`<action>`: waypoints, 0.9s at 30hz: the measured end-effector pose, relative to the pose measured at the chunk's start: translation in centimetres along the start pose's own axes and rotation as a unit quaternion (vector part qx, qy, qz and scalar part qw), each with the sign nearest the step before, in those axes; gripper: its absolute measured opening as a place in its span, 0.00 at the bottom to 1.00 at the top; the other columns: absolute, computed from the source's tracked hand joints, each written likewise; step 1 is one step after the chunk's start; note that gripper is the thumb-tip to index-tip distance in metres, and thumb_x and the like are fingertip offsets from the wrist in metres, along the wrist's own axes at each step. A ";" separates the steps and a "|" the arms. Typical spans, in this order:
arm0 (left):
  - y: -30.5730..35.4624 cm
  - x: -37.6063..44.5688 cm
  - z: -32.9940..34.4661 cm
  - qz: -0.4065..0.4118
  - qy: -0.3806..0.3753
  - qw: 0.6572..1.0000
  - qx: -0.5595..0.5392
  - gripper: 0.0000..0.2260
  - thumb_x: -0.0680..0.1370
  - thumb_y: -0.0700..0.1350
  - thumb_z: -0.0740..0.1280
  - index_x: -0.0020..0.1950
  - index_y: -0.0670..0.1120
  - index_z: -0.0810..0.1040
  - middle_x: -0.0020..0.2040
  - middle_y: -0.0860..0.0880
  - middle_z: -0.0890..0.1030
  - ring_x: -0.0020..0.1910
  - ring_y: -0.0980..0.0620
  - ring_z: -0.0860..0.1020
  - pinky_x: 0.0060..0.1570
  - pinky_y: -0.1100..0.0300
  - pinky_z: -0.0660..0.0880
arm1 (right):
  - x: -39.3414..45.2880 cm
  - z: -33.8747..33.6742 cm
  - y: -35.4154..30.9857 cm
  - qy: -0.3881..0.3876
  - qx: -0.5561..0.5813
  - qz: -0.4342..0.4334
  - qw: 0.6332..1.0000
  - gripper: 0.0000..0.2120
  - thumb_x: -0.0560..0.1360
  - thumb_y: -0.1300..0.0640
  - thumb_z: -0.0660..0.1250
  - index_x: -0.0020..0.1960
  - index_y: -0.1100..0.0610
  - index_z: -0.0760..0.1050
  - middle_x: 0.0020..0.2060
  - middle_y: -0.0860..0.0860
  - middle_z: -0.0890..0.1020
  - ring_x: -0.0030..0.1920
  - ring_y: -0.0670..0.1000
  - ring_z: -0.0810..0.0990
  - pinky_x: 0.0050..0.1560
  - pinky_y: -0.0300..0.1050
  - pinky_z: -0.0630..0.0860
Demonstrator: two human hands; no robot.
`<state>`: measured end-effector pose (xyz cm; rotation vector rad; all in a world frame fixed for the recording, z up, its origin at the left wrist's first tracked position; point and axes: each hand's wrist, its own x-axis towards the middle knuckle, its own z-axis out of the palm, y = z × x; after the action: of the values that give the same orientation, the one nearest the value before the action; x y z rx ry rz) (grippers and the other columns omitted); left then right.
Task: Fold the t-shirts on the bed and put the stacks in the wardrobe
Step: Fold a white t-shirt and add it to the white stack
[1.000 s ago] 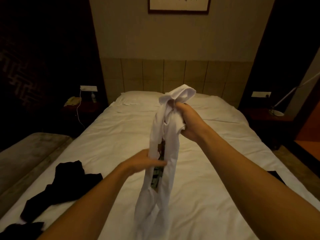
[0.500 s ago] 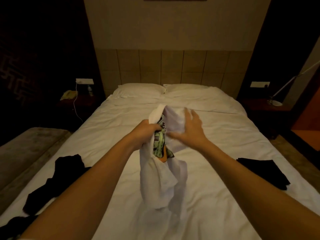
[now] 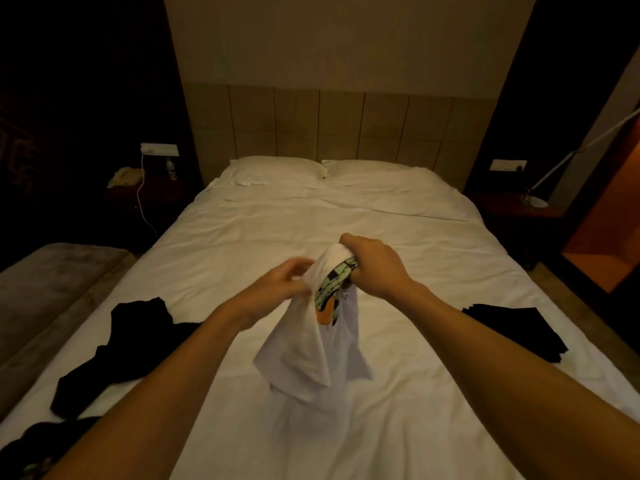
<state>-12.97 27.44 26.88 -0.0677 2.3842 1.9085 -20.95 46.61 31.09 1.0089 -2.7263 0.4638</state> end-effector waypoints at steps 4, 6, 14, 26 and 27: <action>-6.0 -2.1 -0.4 -0.039 -0.022 0.994 0.096 0.15 0.74 0.50 0.73 0.60 0.53 0.79 0.54 0.53 0.84 0.54 0.53 0.82 0.57 0.51 0.79 | 0.2 -1.2 -1.4 -0.007 0.062 0.039 0.997 0.12 0.70 0.63 0.65 0.51 0.53 0.67 0.44 0.55 0.79 0.44 0.59 0.77 0.38 0.51 0.75; -6.3 -2.4 0.2 -0.021 0.024 0.998 0.047 0.05 0.78 0.48 0.71 0.54 0.53 0.81 0.47 0.56 0.86 0.50 0.54 0.83 0.51 0.55 0.80 | 0.2 -1.8 -1.2 -0.015 0.064 0.075 0.995 0.14 0.70 0.64 0.64 0.54 0.54 0.68 0.46 0.55 0.79 0.45 0.60 0.77 0.40 0.51 0.75; 2.5 -1.6 -1.1 0.066 0.061 0.992 0.093 0.06 0.81 0.46 0.66 0.49 0.49 0.83 0.45 0.50 0.84 0.44 0.53 0.81 0.45 0.58 0.76 | -1.2 -3.6 0.0 -0.241 0.004 0.025 0.970 0.54 0.67 0.43 0.77 0.79 0.43 0.43 0.75 0.53 0.57 0.73 0.59 0.58 0.70 0.61 0.64; 7.1 -4.0 -0.1 0.016 -0.044 0.996 -0.075 0.27 0.67 0.62 0.72 0.61 0.50 0.78 0.51 0.51 0.83 0.46 0.53 0.82 0.43 0.59 0.78 | -3.9 -4.2 -0.5 -0.004 0.412 0.030 0.911 0.15 0.76 0.62 0.63 0.61 0.53 0.76 0.53 0.51 0.82 0.54 0.51 0.81 0.53 0.47 0.79; 5.9 -4.1 0.7 0.007 -0.039 0.999 -0.030 0.28 0.66 0.62 0.73 0.62 0.52 0.77 0.52 0.51 0.84 0.48 0.52 0.82 0.44 0.58 0.79 | -4.2 -4.4 0.0 0.006 0.453 0.047 0.890 0.14 0.79 0.63 0.62 0.61 0.50 0.76 0.54 0.50 0.82 0.55 0.51 0.81 0.54 0.46 0.79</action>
<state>-9.39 29.31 32.90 0.0180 2.2839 1.9513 -17.48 50.67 34.01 0.9999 -2.5142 1.8524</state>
